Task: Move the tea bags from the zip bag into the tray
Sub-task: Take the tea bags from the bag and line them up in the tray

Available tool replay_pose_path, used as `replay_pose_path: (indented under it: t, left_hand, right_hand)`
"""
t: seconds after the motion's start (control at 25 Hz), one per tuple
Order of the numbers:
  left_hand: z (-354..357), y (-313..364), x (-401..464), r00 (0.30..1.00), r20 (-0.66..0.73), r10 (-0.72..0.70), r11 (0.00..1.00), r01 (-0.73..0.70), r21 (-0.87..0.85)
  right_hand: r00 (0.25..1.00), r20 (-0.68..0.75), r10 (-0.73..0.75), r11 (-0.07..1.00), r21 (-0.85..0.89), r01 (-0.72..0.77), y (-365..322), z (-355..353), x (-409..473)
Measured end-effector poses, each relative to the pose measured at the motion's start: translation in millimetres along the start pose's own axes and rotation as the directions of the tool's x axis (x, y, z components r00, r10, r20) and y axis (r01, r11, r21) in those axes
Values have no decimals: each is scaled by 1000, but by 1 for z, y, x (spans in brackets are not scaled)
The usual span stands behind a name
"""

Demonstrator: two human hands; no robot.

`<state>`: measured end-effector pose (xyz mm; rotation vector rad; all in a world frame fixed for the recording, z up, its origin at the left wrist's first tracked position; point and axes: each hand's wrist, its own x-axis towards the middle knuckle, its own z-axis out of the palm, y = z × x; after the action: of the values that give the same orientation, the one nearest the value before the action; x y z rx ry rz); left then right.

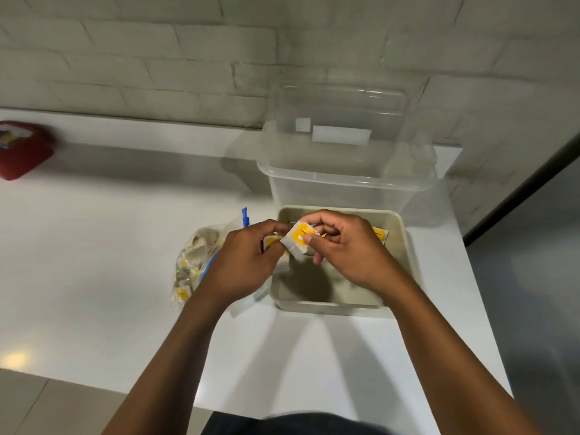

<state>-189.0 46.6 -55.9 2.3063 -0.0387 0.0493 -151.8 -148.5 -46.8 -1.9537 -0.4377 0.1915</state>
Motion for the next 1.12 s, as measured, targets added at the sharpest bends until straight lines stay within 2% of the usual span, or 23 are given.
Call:
replay_pose_path:
  t: [0.2,0.32,0.4,0.56,0.68,0.76,0.96,1.12]
  left_hand:
    - [8,14,15,980,196,36,993,-14,-114]
    - [17,23,24,972,230,39,982,6,-190]
    - [25,26,30,977,211,41,988,-8,-156]
    - [42,25,35,985,149,82,995,-90,50]
    - [58,10,31,981,160,111,983,-132,127]
    - [66,0,28,979,176,97,986,-119,117]
    - [73,-8,20,980,180,83,994,-93,48]
    - [71,-14,19,979,178,102,993,-109,34]
  right_hand:
    - [999,-11,44,999,-4,-44,14,-32,-2]
    - [994,-61,86,996,-31,-88,17,-45,-3]
    - [990,-87,112,982,-142,-123,21,-55,-3]
    - [971,-159,177,851,-471,-233,47,-77,2]
    - [953,-210,217,750,-588,-301,71,-77,9]
    - [948,-208,242,714,-623,-319,81,-72,16]
    - [933,-77,352,589,-756,-285,94,-62,33]
    - [903,-40,427,540,-790,-291,102,-55,40]
